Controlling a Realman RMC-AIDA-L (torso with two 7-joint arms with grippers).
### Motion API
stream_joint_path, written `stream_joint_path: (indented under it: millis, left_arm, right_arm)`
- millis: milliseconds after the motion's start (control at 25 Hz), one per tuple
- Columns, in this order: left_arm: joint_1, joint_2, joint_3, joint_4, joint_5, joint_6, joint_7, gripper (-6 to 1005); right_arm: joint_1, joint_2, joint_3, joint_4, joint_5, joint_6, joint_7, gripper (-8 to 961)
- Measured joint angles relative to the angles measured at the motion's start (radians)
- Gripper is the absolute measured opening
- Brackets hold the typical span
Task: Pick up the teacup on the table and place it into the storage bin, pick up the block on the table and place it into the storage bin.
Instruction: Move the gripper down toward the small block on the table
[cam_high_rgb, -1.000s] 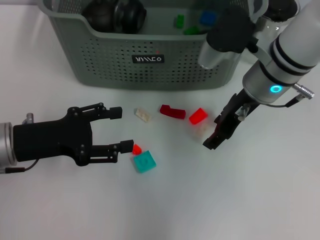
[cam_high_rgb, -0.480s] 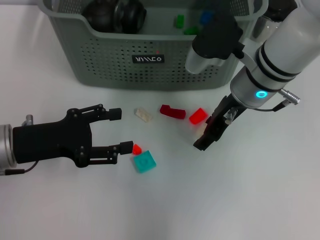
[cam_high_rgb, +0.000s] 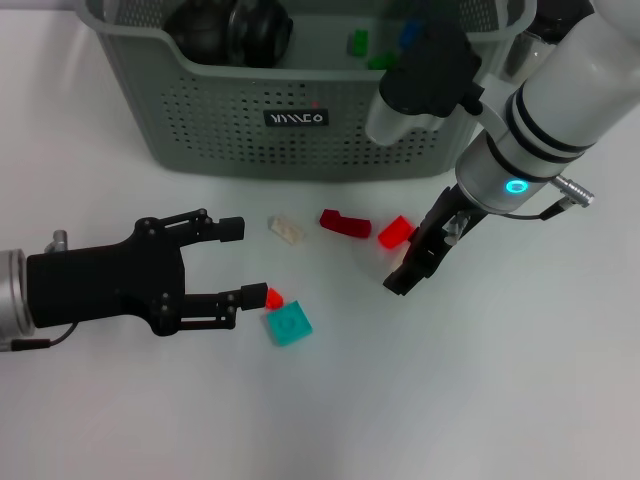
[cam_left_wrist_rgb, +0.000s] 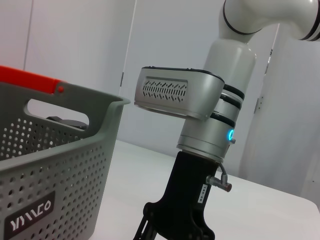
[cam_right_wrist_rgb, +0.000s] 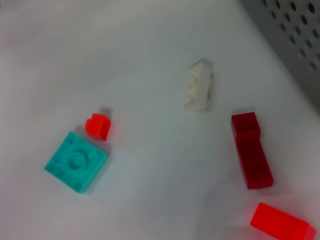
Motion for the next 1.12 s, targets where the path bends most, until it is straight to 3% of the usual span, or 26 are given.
stream_joint_path:
  millis: [240, 480, 800, 1120]
  left_arm:
    - [0.000, 0.000, -0.001, 0.000, 0.000, 0.000, 0.000, 844]
    - [0.000, 0.000, -0.002, 0.000, 0.000, 0.000, 0.000, 844]
    - [-0.001, 0.002, -0.002, 0.000, 0.000, 0.000, 0.000, 844]
    - [-0.002, 0.002, -0.002, 0.000, 0.000, -0.002, 0.000, 843]
  right_arm:
    - [0.002, 0.000, -0.012, 0.001, 0.000, 0.008, 0.001, 759]
    - [0.004, 0.000, -0.014, 0.001, 0.000, 0.012, 0.002, 579]
    - [0.006, 0.000, -0.051, 0.001, 0.000, 0.034, 0.019, 580]
    - [0.008, 0.001, -0.082, -0.001, 0.000, 0.048, 0.029, 507]
